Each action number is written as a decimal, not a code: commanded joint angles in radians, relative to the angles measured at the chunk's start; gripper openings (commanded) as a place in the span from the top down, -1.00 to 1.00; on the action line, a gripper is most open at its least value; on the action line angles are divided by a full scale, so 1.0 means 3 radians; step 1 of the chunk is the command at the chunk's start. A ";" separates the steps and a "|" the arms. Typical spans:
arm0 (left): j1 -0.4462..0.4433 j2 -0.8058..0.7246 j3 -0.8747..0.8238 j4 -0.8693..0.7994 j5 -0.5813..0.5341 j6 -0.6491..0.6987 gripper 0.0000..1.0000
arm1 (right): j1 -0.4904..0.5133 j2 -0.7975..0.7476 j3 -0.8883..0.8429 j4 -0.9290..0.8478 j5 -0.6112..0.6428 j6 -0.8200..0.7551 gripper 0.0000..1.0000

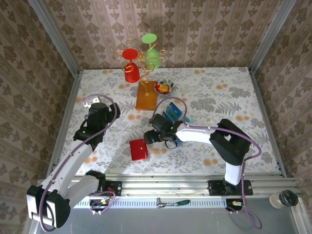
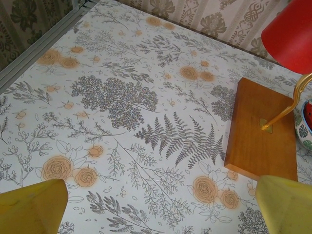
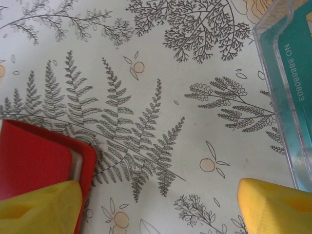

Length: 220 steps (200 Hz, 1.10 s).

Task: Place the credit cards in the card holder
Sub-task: Move the storage box to the center of the table.

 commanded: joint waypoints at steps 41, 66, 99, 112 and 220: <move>0.0002 -0.0029 -0.0076 -0.0007 -0.0055 -0.0064 -1.00 | 0.0006 0.0017 -0.0050 -0.0109 0.0335 -0.0081 -0.69; 0.0002 0.0000 -0.0076 0.0006 -0.0050 -0.0070 -1.00 | -0.0059 -0.0009 -0.0113 -0.0098 0.0379 -0.0092 -0.69; 0.0002 -0.0011 -0.0071 0.0002 -0.0039 -0.0075 -1.00 | -0.0212 -0.0049 -0.0164 -0.0085 0.0449 -0.0206 -0.69; 0.0002 -0.0020 -0.0076 -0.0003 -0.0039 -0.0078 -1.00 | -0.0286 -0.0056 -0.0176 -0.0082 0.0483 -0.0269 -0.69; 0.0000 -0.0078 -0.0092 -0.0127 0.0102 -0.0176 -1.00 | -0.1032 -0.0094 -0.0094 -0.0063 0.0275 -0.0643 -0.70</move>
